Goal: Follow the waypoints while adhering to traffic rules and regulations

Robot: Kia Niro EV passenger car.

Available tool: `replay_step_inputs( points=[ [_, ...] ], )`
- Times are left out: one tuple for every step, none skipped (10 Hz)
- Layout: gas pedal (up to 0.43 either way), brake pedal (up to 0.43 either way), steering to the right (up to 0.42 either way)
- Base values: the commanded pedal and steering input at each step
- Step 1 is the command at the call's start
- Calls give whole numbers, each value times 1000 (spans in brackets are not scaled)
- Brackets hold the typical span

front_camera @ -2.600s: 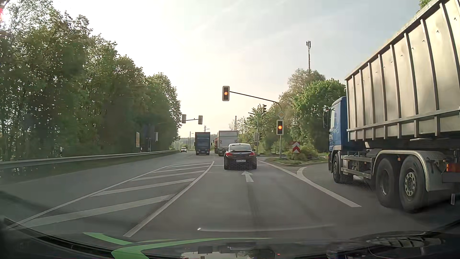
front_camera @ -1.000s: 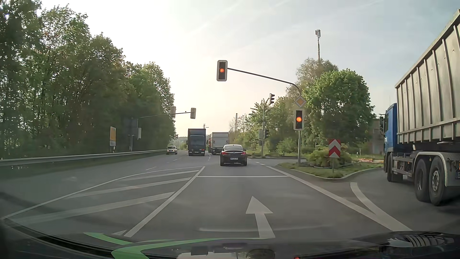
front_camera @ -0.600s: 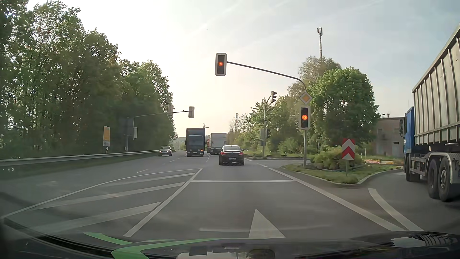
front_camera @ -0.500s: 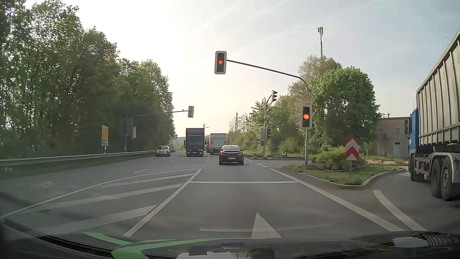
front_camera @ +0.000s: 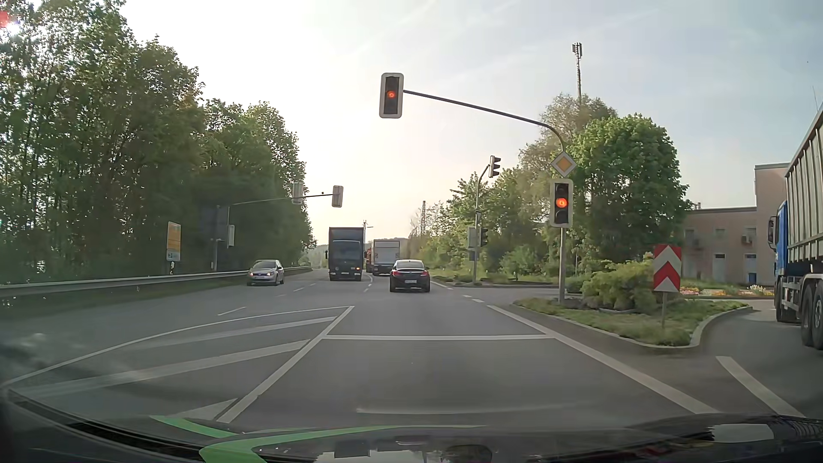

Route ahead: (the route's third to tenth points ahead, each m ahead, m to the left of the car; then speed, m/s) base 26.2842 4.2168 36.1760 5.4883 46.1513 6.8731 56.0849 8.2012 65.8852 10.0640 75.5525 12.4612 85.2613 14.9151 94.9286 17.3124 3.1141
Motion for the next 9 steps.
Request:
replay_step_inputs(
  points=[
    [0,73,0],
    [0,73,-2],
    [0,79,-2],
    [0,79,-1],
    [0,79,-2],
    [0,85,-2],
    [0,85,-2],
    [0,91,-1],
    [0,91,-2]
  ],
)
